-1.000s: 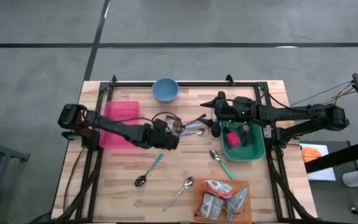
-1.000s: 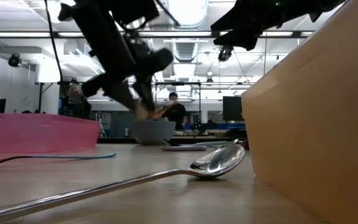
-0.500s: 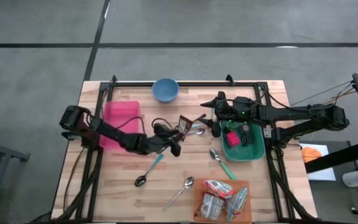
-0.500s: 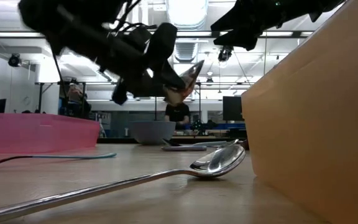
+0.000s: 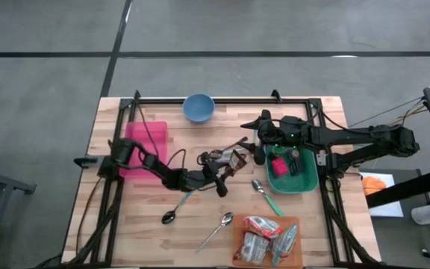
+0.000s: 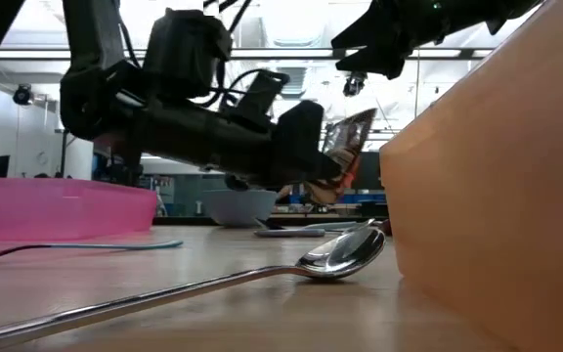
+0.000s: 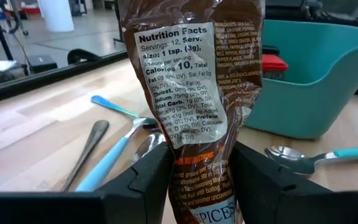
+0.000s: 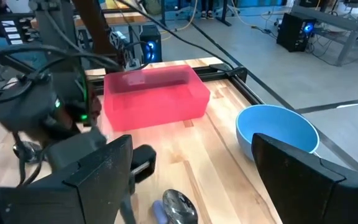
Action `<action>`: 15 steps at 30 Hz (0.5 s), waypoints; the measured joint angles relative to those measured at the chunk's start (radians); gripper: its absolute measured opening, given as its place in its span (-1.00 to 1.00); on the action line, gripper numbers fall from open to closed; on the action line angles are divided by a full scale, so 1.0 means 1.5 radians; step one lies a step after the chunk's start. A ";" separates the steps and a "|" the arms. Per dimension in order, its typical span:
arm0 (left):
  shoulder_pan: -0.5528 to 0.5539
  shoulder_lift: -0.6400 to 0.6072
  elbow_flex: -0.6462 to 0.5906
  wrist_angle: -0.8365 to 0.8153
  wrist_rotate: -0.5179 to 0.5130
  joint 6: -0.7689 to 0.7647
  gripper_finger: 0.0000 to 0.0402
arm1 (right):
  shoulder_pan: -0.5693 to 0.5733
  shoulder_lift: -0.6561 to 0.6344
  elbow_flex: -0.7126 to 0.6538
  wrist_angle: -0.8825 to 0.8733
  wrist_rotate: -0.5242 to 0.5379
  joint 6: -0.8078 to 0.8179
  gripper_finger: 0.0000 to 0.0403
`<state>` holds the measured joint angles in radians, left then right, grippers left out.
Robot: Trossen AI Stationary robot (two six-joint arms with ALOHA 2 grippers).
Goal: Pick & Place Food Item
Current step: Put the orange seasoning pack into the green bin
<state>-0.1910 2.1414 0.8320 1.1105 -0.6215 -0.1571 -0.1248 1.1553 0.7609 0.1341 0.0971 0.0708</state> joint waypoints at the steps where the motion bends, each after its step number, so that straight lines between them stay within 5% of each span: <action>1: 0.001 0.009 0.012 0.000 0.002 0.004 -0.21 | 0.000 0.000 0.000 0.000 0.000 0.000 0.62; 15: 0.044 0.058 0.091 -0.115 0.187 -0.053 -0.21 | 0.000 0.000 0.000 -0.001 0.000 0.000 0.62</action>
<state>-0.1253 2.2287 0.9686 0.9387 -0.3408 -0.2363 -0.1249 1.1557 0.7609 0.1326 0.0971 0.0708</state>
